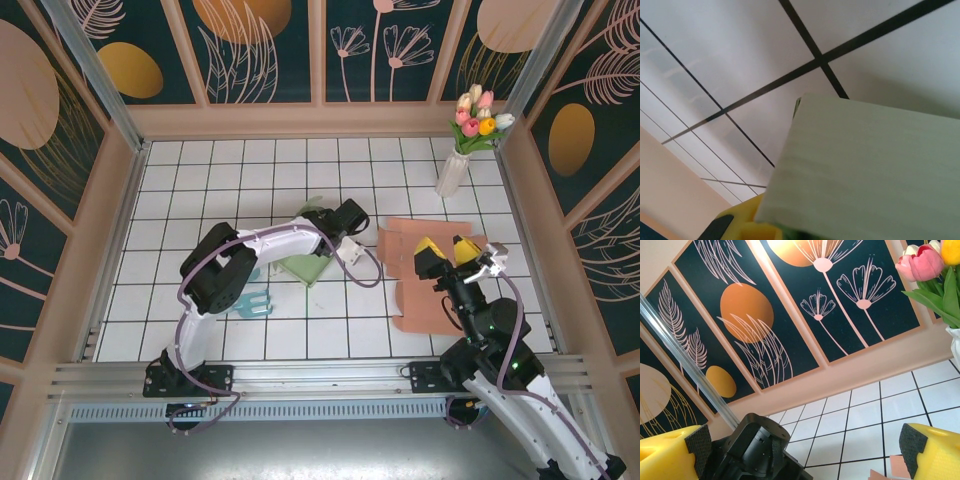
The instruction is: Fold the paper box
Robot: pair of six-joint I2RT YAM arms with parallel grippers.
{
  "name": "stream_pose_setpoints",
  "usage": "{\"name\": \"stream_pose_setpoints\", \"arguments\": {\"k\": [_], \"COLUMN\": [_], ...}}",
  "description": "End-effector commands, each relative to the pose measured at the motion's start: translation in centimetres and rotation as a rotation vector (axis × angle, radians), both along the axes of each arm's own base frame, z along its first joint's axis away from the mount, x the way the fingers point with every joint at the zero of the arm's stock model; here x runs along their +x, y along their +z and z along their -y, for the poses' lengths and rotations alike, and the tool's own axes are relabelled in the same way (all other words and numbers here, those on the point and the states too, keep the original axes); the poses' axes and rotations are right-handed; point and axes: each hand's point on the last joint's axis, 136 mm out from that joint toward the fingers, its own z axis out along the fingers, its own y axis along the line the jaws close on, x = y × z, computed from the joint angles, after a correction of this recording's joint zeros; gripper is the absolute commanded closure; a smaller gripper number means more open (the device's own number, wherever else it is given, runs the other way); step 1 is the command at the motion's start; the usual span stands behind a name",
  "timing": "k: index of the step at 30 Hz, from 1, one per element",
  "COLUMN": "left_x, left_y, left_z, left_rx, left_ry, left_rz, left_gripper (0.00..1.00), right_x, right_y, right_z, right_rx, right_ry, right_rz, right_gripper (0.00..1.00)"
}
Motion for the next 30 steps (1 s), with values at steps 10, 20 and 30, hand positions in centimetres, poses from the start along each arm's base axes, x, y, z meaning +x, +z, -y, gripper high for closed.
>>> {"name": "stream_pose_setpoints", "arguments": {"k": [10, 20, 30], "left_x": [1.2, 0.6, 1.8], "left_y": [3.2, 15.4, 20.5], "left_z": [1.3, 6.9, -2.1], "left_rx": [-0.055, -0.682, -1.025], "left_ry": [0.004, 0.176, 0.976], "left_rz": [0.059, 0.071, 0.162], "left_gripper": [0.65, 0.62, 0.42], "right_x": [0.4, 0.9, 1.0], "right_y": [-0.4, -1.1, -1.2], "right_z": [0.2, 0.0, -0.7], "right_rx": [-0.004, -0.023, -0.025], "right_ry": [-0.029, -0.036, -0.006], "right_rz": [0.002, -0.017, -0.022], "right_gripper": [0.02, 0.02, 0.02]}}
